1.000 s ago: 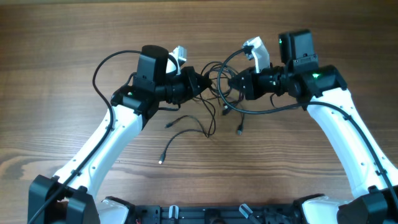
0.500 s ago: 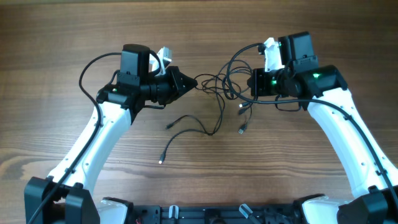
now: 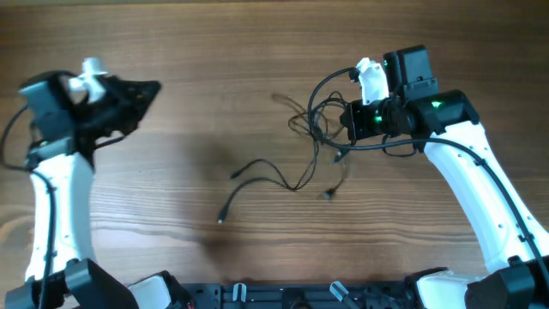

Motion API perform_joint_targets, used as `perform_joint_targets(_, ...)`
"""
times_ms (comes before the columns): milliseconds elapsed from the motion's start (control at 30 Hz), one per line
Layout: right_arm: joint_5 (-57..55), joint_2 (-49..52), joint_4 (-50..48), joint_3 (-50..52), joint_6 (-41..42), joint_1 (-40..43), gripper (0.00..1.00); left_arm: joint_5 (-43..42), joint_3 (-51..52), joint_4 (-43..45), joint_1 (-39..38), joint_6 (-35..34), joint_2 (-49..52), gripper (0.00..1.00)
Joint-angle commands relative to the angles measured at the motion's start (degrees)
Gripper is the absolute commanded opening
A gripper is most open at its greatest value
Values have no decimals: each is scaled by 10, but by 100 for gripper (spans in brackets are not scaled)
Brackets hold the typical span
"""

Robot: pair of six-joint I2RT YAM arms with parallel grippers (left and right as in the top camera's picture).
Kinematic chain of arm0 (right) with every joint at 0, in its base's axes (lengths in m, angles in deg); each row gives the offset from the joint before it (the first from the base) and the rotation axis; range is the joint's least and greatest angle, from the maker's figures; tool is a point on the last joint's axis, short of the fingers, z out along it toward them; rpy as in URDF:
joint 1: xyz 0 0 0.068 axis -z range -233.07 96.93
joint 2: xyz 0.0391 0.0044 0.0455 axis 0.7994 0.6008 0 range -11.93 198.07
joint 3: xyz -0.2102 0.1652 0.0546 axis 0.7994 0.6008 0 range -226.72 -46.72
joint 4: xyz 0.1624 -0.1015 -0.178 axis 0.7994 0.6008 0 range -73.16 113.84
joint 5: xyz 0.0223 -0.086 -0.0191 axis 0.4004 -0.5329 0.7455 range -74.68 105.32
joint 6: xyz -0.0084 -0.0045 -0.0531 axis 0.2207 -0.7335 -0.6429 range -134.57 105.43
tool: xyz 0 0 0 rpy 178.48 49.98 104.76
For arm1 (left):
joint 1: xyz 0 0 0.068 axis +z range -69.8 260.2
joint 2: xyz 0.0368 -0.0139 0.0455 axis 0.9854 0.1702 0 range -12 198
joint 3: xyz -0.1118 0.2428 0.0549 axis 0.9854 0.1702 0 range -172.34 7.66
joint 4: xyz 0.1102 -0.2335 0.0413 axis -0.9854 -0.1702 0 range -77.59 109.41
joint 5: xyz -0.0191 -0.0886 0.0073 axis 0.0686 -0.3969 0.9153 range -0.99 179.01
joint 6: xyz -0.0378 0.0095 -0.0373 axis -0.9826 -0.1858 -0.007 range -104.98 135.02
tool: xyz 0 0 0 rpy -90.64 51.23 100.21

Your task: Untangle cables

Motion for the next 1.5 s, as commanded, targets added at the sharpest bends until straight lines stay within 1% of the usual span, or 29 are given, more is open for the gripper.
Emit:
perform_joint_targets(0,34,-1,-1,-3,-29,1,4,-76,-2,4,65,-35,-13,7)
perform_joint_targets(33,52,-1,-1,-3,-43,1,4,-94,-2,-4,72,-34,-13,8)
perform_joint_targets(67,77,-1,-1,-3,-57,1,4,-105,-2,-16,67,-30,-13,14)
perform_joint_targets(100,100,-1,-6,-3,-57,1,4,-107,-2,-33,50,-16,-13,30)
perform_joint_targets(133,114,-1,-11,-3,-56,1,4,-106,-2,-51,21,9,-13,38)
perform_joint_targets(167,122,-1,-17,-3,-53,1,4,-106,-2,-61,-9,31,-13,43)
perform_joint_targets(200,122,-1,-25,-3,-37,1,4,-103,-2,-65,-39,47,-13,44)
perform_joint_targets(233,123,-1,-33,-3,-20,1,4,-82,-2,-65,-89,63,-13,46)
perform_joint_targets(300,141,-1,-38,-3,-20,1,4,-6,-2,-65,-173,73,-13,49)
perform_joint_targets(367,143,-1,-37,-3,-20,1,4,89,-2,-61,-265,73,-12,50)
perform_joint_targets(400,143,-1,-37,-3,-20,1,4,119,-2,-55,-298,73,-10,51)
perform_joint_targets(533,159,-1,-37,-3,-21,1,4,242,-2,-24,-393,72,-2,49)
perform_joint_targets(633,184,-1,-38,-3,-26,1,4,273,-2,21,-439,64,16,48)
perform_joint_targets(733,189,-1,-35,-3,-26,1,4,300,-2,49,-456,55,33,47)
perform_joint_targets(800,198,-1,-37,-3,-26,1,4,299,-2,62,-457,55,40,45)
perform_joint_targets(867,198,-1,-38,-3,-26,1,4,299,-2,65,-461,55,52,39)
perform_joint_targets(933,198,-1,-38,-3,-26,1,4,299,-2,64,-461,55,58,8)
perform_joint_targets(967,195,-1,-38,-3,-25,1,4,299,-2,63,-461,55,58,4)
perform_joint_targets(1000,182,-1,-37,-3,-23,1,4,299,-2,63,-457,56,55,4)
perform_joint_targets(1067,119,-1,-30,-3,-2,1,4,228,-2,61,-420,55,37,4)
perform_joint_targets(1133,83,-1,-14,-3,0,1,4,107,-2,59,-357,38,22,4)
perform_joint_targets(1167,69,-1,-7,-3,0,1,4,25,-2,57,-308,38,20,4)
perform_joint_targets(1200,50,-1,-2,-3,0,1,4,-31,-2,55,-259,39,21,4)
perform_joint_targets(1233,29,-1,5,-3,5,1,4,-51,-2,47,-202,41,21,4)
perform_joint_targets(1300,24,-1,9,-3,5,1,4,-53,-2,45,-102,37,21,4)
perform_joint_targets(1333,24,-1,10,-3,5,1,4,-53,-2,48,-66,25,21,4)
perform_joint_targets(1367,24,-1,12,-3,5,1,4,-55,-2,52,-35,10,21,4)
perform_joint_targets(1433,24,-1,12,-3,4,1,4,-55,-2,52,2,-14,21,13)
perform_joint_targets(1467,24,-1,12,-3,4,1,4,-57,-2,52,9,-23,21,13)
